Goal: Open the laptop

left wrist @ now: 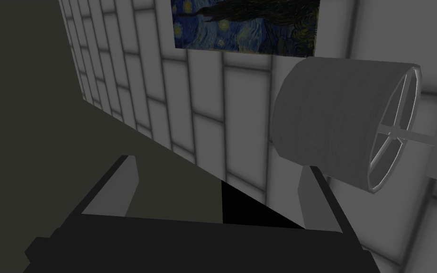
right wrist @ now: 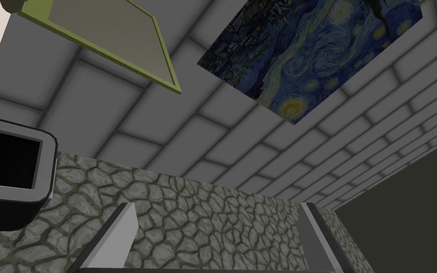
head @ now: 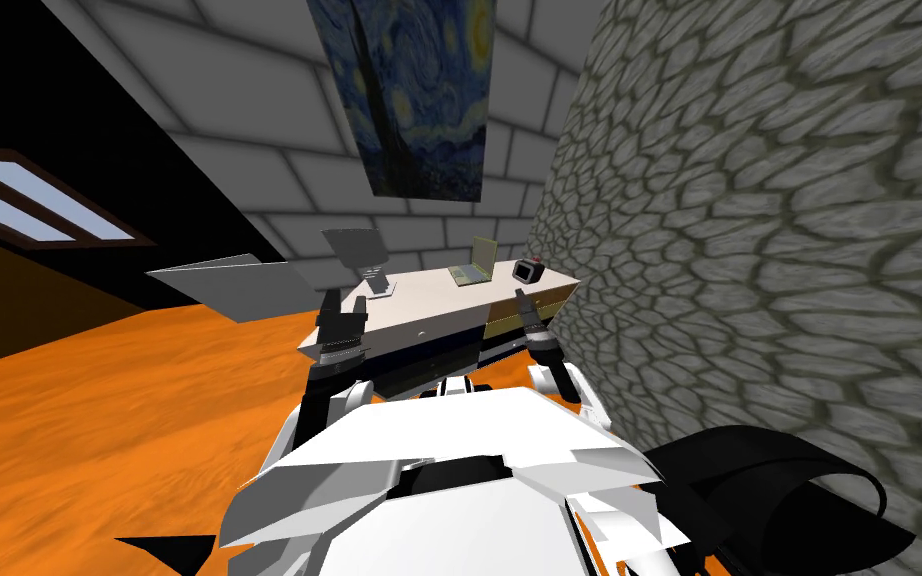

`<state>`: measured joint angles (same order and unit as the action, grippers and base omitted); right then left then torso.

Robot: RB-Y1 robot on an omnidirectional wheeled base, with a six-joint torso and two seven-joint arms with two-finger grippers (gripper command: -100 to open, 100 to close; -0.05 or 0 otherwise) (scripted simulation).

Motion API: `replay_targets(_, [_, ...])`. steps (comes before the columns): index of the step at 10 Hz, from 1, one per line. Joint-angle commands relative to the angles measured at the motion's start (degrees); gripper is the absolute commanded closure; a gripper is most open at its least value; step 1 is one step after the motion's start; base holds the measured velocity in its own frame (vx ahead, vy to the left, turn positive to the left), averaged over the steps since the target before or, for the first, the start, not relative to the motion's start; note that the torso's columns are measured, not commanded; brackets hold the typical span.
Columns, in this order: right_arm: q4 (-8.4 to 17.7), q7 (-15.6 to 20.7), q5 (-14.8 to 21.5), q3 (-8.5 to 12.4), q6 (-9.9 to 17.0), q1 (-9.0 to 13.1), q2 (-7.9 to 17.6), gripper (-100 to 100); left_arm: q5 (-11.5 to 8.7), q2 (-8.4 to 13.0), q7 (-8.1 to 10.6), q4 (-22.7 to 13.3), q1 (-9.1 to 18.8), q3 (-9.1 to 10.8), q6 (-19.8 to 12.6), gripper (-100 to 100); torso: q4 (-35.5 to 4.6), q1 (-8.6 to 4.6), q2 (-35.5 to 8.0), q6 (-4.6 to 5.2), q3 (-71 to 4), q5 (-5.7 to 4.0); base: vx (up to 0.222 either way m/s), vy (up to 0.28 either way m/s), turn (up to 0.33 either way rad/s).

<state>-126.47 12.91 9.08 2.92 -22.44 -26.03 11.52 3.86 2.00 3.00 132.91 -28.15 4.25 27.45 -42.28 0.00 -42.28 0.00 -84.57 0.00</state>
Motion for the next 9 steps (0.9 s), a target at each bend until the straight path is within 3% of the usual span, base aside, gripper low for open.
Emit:
replay_targets(1, [3.0,2.2,1.1,-0.2,-0.5,2.3,4.6,-100,0.0,0.0,0.0,0.0,0.0,0.0,0.0,0,0.0,0.0,0.0,0.0,0.0,0.0,0.016,0.011,0.088])
replay_targets(9, [13.2,9.1,4.8,-0.5,-2.1,10.5,17.9,-100,0.0,0.0,0.0,0.0,0.0,0.0,0.0,0,0.0,-0.01,0.0,0.01,0.0,0.0,0.016,0.009,0.078])
